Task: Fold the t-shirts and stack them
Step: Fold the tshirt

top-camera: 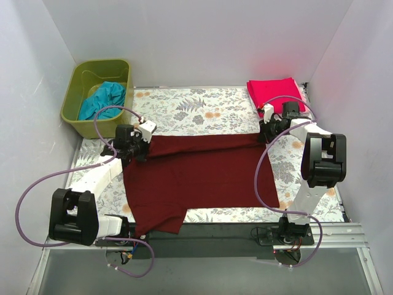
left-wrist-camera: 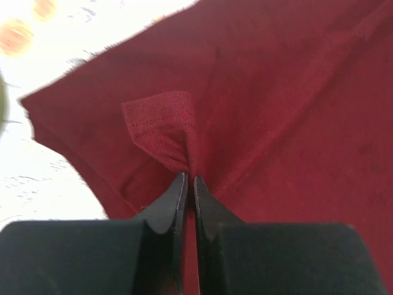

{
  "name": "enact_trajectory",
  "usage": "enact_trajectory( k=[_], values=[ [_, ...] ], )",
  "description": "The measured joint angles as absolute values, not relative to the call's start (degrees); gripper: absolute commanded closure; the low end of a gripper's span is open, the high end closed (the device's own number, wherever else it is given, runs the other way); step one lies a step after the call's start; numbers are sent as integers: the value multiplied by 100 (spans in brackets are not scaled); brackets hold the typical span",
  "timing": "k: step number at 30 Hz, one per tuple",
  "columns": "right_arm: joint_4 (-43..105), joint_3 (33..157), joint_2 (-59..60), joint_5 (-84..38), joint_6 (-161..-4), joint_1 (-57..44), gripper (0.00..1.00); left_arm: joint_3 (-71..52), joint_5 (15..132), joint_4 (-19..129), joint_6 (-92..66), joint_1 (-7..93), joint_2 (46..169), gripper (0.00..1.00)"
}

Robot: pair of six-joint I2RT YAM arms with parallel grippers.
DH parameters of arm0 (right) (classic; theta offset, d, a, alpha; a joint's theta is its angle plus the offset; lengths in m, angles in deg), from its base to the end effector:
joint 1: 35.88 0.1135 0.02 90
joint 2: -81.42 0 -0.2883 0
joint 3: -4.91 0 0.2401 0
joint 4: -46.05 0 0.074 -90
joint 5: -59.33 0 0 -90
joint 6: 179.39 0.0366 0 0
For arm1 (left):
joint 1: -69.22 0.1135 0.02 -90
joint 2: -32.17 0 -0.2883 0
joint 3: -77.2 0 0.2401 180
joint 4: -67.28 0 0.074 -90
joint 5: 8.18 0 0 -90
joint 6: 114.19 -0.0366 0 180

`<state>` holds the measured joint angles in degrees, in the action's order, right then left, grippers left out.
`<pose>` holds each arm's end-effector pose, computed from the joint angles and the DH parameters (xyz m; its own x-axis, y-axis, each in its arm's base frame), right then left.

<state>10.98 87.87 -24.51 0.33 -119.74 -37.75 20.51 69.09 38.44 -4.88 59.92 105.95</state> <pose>0.3764 0.0066 0.2076 -0.6082 -0.4135 -0.6776 -0.6395 0.7610 0.1096 0.2407 -0.0476 0.2409 -0.7713 -0.2005 -0.6041 0.0570 0.9235 -0.3794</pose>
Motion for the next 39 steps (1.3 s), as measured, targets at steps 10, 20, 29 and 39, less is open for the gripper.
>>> enact_trajectory(
  k=[10,20,29,39],
  values=[
    [956,8787,-2475,35,-12278,-3775,72,2239,6723,3173,-866,5896,10536,72],
    [-12,9036,-2108,-43,-13073,-3932,41,1448,5613,1652,-1627,5903,9832,56],
    [-305,10107,-2554,-89,-12853,-3613,44,357,5548,1861,-908,5940,11771,40],
    [-589,10264,-3458,-592,-12829,-3099,49,-178,5740,1885,-556,5988,12680,47]
  ],
)
